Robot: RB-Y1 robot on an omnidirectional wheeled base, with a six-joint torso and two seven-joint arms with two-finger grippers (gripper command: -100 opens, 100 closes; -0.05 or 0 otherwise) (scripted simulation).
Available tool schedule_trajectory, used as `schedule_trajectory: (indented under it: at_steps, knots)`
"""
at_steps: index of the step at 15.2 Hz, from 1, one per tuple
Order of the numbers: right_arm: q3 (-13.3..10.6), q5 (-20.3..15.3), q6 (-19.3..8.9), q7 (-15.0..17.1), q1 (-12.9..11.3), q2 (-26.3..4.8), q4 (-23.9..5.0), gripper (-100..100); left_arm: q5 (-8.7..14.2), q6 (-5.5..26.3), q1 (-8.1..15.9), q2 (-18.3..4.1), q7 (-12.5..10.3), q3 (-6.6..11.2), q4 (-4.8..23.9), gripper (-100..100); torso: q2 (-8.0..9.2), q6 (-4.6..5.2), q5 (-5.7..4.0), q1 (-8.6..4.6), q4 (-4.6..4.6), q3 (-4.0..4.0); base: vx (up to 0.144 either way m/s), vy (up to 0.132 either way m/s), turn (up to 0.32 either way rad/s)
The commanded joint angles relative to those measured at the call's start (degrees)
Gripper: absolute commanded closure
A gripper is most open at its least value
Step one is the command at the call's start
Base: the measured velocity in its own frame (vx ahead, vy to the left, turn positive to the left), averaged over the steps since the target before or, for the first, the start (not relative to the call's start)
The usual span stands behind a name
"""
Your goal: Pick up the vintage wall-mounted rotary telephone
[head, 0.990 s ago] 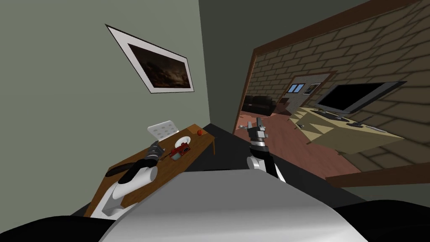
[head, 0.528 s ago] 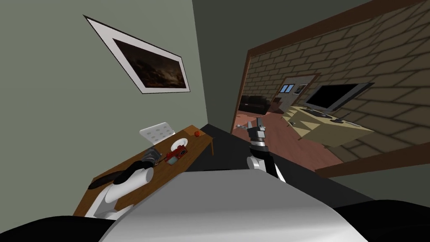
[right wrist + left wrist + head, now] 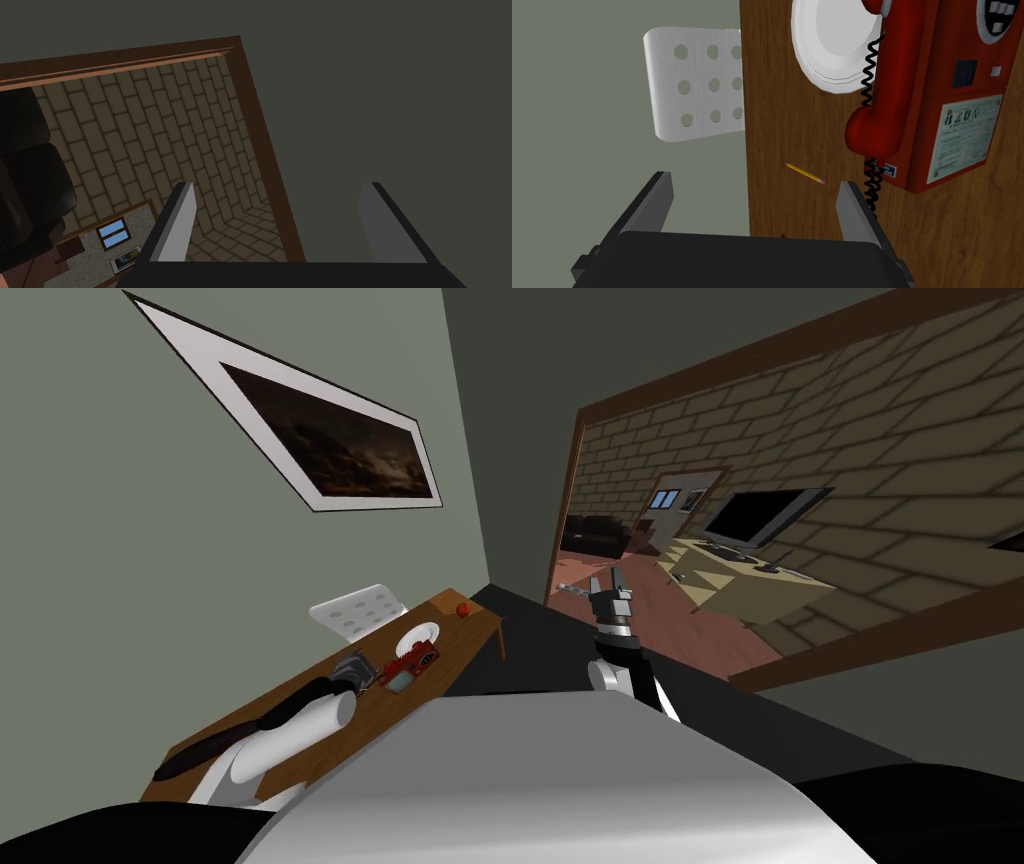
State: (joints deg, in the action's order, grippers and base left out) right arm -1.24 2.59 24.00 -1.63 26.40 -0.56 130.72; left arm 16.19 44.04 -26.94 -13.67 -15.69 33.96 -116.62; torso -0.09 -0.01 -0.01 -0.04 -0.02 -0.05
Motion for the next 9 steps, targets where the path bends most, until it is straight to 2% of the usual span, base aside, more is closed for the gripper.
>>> schedule_trajectory:
  at_steps: [1, 3, 4, 6, 7, 9]
  knots:
    - [0.0, 0.0, 0.0, 0.0, 0.0, 0.0, 0.0, 0, 0.8, 2.9, -0.1, -0.3, -0.3, 1.59, 1.2, -100, 0.00, 0.00, 0.00, 0.00, 0.00, 0.00, 0.027, -0.006, -0.188]
    - [0.0, 0.0, 0.0, 0.0, 0.0, 0.0, 0.0, 0, 0.8, 4.3, -0.1, -0.3, -0.3, 1.59, 1.2, -100, -0.01, 0.01, -0.01, 0.01, 0.00, 0.00, 0.026, 0.002, -0.105]
    - [0.0, 0.0, 0.0, 0.0, 0.0, 0.0, 0.0, 0, 1.3, 5.8, 0.0, -0.4, -0.7, 2.89, 2.1, -100, 0.00, -0.01, 0.00, 0.02, 0.00, 0.00, 0.027, 0.000, -0.137]
    - [0.0, 0.0, 0.0, 0.0, 0.0, 0.0, 0.0, 0, 1.3, 7.7, 0.0, -0.4, -0.7, 2.89, 2.1, -100, -0.01, 0.03, 0.00, 0.01, 0.00, -0.01, 0.026, 0.004, -0.117]
    - [0.0, 0.0, 0.0, 0.0, 0.0, 0.0, 0.0, 0, 1.7, 9.2, 0.0, -0.6, -1.0, 4.14, 3.0, -100, 0.00, 0.00, 0.00, 0.02, 0.00, 0.00, 0.029, 0.002, -0.151]
    - [0.0, 0.0, 0.0, 0.0, 0.0, 0.0, 0.0, 0, 1.7, 10.9, 0.0, -0.6, -1.0, 4.14, 3.0, -100, -0.02, 0.01, 0.00, 0.02, 0.00, -0.01, 0.028, 0.006, -0.099]
